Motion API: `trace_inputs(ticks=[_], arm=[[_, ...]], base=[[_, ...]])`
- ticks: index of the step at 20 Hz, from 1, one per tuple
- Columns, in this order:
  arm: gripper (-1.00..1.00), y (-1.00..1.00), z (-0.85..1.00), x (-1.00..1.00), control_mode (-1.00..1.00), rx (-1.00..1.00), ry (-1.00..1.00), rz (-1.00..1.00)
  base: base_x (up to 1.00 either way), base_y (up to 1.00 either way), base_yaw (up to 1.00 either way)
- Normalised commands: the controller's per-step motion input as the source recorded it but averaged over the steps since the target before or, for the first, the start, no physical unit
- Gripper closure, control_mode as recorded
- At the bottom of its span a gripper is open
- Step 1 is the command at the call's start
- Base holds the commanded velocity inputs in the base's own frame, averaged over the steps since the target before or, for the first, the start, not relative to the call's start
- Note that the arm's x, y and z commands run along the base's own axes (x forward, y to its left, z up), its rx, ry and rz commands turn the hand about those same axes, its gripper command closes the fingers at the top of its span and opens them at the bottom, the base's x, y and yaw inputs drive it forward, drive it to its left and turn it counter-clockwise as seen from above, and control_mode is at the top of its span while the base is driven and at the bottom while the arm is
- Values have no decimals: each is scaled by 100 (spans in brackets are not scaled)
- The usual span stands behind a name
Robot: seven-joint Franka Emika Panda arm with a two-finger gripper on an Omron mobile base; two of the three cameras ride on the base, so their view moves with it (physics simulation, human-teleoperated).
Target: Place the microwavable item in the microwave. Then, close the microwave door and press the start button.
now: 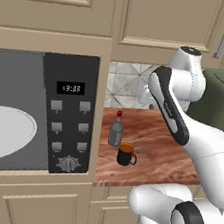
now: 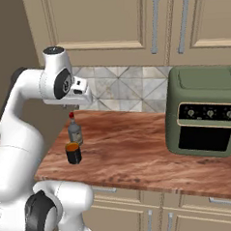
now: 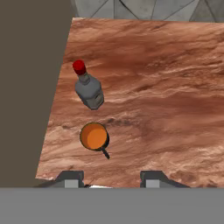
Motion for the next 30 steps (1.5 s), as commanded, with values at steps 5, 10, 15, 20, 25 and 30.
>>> trace_inputs(ticks=[5,10,15,20,25,30], arm=[[-100,1,-22,-6,-100,-1,4,0],[-100,0,-96,-17,-100,-4,1,0],[-100,11,-97,-44,-100,0,6,9],[-100,32,-89,-1,-100,0,19,2],[-100,14,-74,1,-100,0,9,6],[-100,-2,-20,8,-100,0,0,4]], base=[[0,0,0],[0,0,0],[0,0,0],[0,0,0],[0,0,0],[0,0,0]])
